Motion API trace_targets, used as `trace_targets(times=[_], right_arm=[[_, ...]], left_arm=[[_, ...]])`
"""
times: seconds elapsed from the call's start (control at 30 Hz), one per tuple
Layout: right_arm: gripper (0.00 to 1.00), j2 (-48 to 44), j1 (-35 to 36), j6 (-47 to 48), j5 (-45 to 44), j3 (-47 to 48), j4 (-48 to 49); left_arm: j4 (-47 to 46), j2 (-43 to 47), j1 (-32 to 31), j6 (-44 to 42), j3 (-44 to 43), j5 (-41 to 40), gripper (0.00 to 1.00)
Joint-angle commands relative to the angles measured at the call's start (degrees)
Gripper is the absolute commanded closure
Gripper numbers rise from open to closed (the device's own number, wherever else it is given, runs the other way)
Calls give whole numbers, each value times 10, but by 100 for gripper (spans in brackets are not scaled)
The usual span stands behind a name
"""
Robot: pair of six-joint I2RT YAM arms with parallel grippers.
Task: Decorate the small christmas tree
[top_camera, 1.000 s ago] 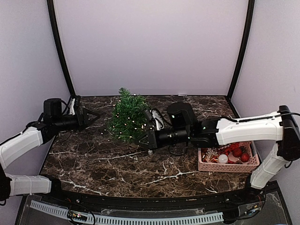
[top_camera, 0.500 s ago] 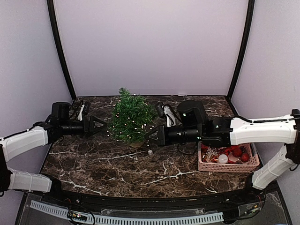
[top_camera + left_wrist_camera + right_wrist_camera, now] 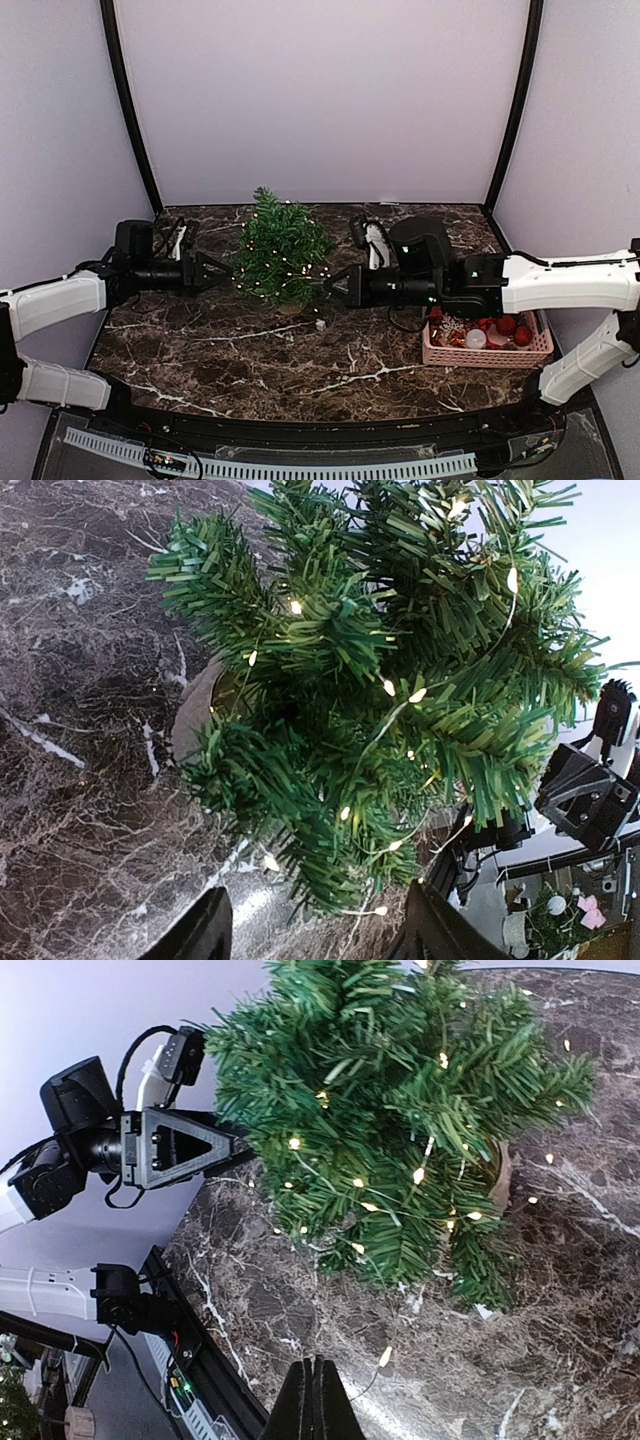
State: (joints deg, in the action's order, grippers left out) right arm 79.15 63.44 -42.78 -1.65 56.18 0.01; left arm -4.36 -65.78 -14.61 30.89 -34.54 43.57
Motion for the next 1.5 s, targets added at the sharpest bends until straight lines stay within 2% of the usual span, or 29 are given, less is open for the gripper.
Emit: trace_targets(times=[0.0, 0.5, 0.67, 1.1, 1.47], right_arm=[[100, -19, -3, -20, -36, -25, 31], [100, -8, -31, -34, -58, -51, 102], [100, 20, -51, -37, -39, -57, 133], [100, 73, -53, -79, 5, -103, 184], [100, 107, -72, -70, -7, -102, 236]], left_arm=[[-28, -4, -7, 2, 14, 24, 42], [-99, -31, -28, 27, 32, 19, 62], [-108, -38, -28, 30, 35, 9, 67], [-126, -58, -28, 30, 52, -1, 72], [-138, -75, -28, 31, 48, -8, 73]])
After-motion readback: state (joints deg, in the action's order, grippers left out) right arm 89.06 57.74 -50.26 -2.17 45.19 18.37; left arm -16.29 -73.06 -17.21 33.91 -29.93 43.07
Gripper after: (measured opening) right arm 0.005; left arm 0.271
